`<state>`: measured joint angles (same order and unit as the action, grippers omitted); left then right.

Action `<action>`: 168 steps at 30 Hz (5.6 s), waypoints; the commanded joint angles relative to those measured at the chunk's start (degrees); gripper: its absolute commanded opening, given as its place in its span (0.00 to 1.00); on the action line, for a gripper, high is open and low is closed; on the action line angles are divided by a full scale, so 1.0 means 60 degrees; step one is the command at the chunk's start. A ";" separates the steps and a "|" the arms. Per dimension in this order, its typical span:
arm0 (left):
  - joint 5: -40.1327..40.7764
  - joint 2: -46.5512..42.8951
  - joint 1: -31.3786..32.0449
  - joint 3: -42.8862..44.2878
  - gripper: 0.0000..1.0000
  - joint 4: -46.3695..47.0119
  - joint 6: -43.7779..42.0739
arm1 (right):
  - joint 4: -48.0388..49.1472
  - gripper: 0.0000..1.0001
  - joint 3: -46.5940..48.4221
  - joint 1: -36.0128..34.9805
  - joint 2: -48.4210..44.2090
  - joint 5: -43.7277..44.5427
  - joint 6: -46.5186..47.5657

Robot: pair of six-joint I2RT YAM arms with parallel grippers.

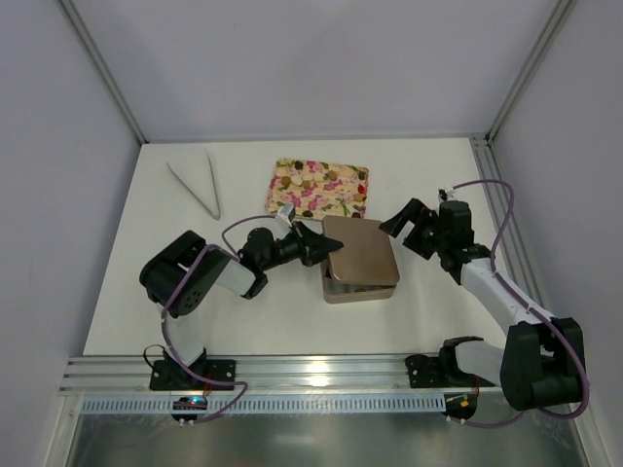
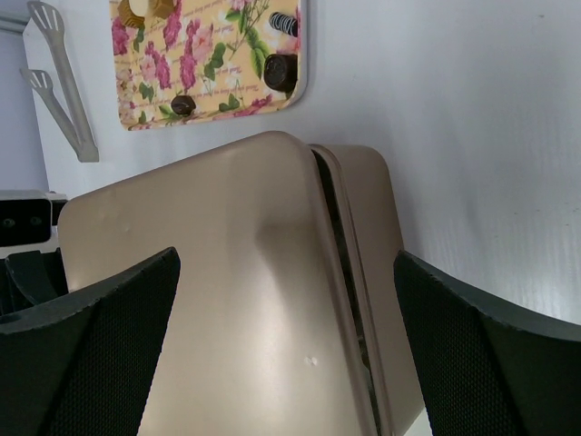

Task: Pack the chocolate

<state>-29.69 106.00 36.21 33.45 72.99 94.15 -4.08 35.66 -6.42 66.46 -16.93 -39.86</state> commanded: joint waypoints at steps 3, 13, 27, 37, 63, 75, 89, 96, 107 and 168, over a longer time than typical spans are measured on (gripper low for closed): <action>-0.0574 0.0220 -0.0087 0.0035 0.00 0.2600 0.0070 | 0.0621 1.00 -0.0040 -0.0249 0.0159 0.0331 -0.0139; -0.0588 0.0410 -0.0146 -0.0126 0.01 0.2600 -0.0061 | 0.0958 1.00 -0.0157 -0.0513 0.0437 0.0419 -0.0183; -0.0852 0.0000 -0.0175 0.0298 0.00 0.2615 -0.0135 | 0.0987 1.00 -0.0157 -0.0630 0.0570 0.0346 -0.0227; -0.0867 -0.0161 -0.0160 0.0445 0.00 0.2601 -0.0047 | 0.0958 1.00 -0.0157 -0.0645 0.0511 0.0375 -0.0257; -0.0720 0.1040 -0.0028 0.0694 0.00 0.2615 -0.0193 | 0.1031 1.00 -0.0186 -0.0645 0.0701 0.0273 -0.0286; -0.0749 0.1157 -0.0028 0.0519 0.00 0.2615 -0.0369 | 0.1221 1.00 -0.0523 -0.0630 0.0862 0.0331 0.0080; -0.0735 0.1201 -0.0043 0.0387 0.00 0.2615 -0.0457 | 0.1880 1.00 -0.0757 -0.0645 0.1419 -0.0533 0.0007; -0.0735 0.1274 -0.0058 0.0270 0.03 0.2615 -0.0486 | 0.1822 1.00 -0.0758 -0.0645 0.1113 -0.0504 -0.0052; -0.0779 0.1216 -0.0219 -0.0097 0.27 0.2615 -0.0559 | 0.1734 1.00 -0.0757 -0.0645 0.1126 -0.0518 -0.0008; -0.1614 0.0249 -0.1552 -0.1928 0.41 0.2600 -0.0867 | 0.0738 0.97 -0.0158 -0.0966 0.0994 0.0331 0.0578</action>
<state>-37.93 109.47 27.31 22.15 75.79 90.65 0.30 31.97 -11.31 74.08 -17.17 -38.24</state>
